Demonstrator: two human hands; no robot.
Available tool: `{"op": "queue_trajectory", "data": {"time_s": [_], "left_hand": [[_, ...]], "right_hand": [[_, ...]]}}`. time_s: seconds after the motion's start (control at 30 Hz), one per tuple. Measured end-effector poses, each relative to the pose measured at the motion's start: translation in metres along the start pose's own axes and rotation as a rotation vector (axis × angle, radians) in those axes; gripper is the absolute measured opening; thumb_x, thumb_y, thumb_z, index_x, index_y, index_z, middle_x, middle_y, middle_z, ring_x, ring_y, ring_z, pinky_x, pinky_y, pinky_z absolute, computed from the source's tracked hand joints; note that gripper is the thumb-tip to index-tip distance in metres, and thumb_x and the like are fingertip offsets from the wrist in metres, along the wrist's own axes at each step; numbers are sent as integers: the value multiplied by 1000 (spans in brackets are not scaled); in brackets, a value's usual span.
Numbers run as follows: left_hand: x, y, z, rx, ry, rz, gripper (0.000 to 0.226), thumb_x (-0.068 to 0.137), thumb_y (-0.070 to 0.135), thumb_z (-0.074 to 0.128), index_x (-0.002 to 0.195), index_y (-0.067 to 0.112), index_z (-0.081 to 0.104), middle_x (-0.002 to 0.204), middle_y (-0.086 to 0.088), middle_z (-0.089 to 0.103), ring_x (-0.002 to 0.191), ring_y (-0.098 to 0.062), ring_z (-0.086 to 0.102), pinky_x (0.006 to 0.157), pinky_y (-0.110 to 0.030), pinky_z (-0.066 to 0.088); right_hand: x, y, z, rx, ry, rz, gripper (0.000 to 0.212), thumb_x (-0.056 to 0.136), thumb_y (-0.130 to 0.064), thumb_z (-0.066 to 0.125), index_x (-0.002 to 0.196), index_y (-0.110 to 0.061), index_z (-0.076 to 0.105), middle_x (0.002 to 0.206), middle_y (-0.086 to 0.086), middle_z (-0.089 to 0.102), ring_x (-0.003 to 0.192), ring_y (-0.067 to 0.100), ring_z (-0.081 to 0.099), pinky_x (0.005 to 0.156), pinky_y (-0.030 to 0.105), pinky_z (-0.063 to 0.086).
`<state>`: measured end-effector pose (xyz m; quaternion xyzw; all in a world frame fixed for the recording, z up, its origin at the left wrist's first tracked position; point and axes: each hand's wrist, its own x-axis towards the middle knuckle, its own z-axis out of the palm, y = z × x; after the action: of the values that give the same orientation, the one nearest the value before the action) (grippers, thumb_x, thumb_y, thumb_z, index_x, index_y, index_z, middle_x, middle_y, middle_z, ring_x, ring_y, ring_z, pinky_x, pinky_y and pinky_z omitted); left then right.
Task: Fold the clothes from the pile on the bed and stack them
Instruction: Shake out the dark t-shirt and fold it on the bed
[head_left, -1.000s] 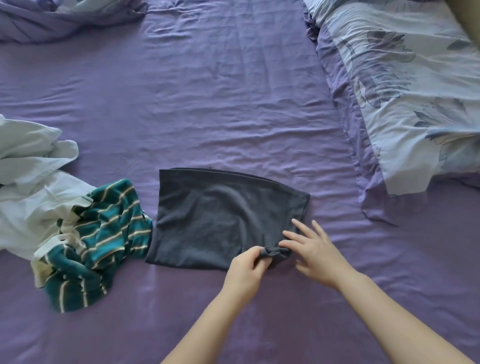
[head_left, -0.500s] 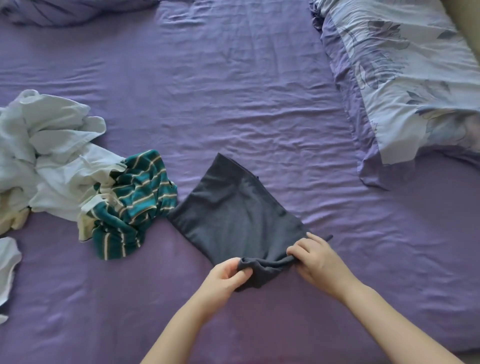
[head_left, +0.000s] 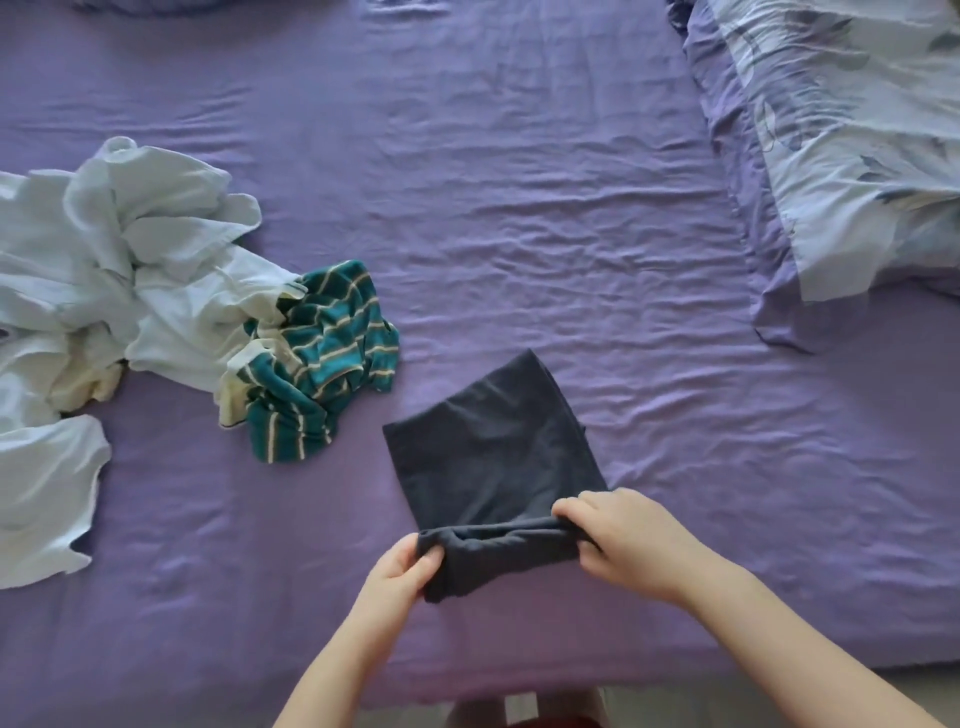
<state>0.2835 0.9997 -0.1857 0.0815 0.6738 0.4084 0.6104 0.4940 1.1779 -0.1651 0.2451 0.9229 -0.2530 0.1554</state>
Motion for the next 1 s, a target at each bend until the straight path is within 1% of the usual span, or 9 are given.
{"op": "queue_trajectory", "data": {"time_s": [0.13,0.23,0.37,0.47,0.57,0.77,0.83,0.9,1.0], "left_hand": [[26,14,-2,6,238,21,16,97,10,49,104,11,64,107,-6,70,95,-13,63,83,-27,51],[53,24,-4,-23,364,14,13,96,13,51,104,14,61,110,-5,67,90,-8,61,72,-20,47],[81,39,-3,-133,429,47,34,86,29,67,114,14,54,116,-1,63,104,-12,60,88,-26,49],[96,45,-3,209,574,66,44,80,40,71,113,22,47,113,7,55,107,-12,51,89,-27,40],[107,50,-4,452,683,43,40,87,42,62,115,18,46,110,0,60,105,-23,55,84,-34,44],[123,53,-3,935,806,102,42,86,39,62,120,16,51,124,-6,51,120,-26,39,99,-36,34],[128,56,-3,1102,750,203,50,88,35,60,131,16,44,140,-8,40,134,-26,28,111,-38,24],[136,62,-1,1249,570,273,60,92,39,52,144,17,30,152,-7,25,142,-25,17,117,-39,15],[150,73,8,1365,314,246,66,95,44,46,150,23,15,156,-2,18,143,-21,17,116,-43,19]], "right_hand": [[46,15,-9,-115,-40,43,45,76,-15,43,120,-28,44,100,-8,56,97,16,54,90,27,33],[78,29,-21,-44,37,80,39,80,-23,48,119,-27,47,106,-9,59,102,15,55,89,28,34],[119,45,-33,-28,135,103,31,85,-26,53,116,-23,52,110,-6,61,100,19,57,81,28,35],[148,52,-36,-60,120,110,31,88,-30,56,118,-22,53,115,-4,60,100,22,57,82,29,35],[169,56,-33,-146,122,66,32,89,-32,55,119,-20,52,113,-1,59,102,23,56,87,31,33],[186,64,-15,-151,142,100,35,88,-31,58,120,-16,54,117,2,56,106,26,51,82,34,37],[184,66,-9,-127,174,149,42,87,-33,59,125,-16,51,124,2,53,108,25,49,81,34,40],[178,66,-4,-86,187,210,53,89,-35,58,135,-15,43,137,5,45,116,26,46,86,36,43],[162,63,7,-2,152,278,66,91,-35,54,147,-18,23,154,10,20,128,29,37,96,40,41]]}}
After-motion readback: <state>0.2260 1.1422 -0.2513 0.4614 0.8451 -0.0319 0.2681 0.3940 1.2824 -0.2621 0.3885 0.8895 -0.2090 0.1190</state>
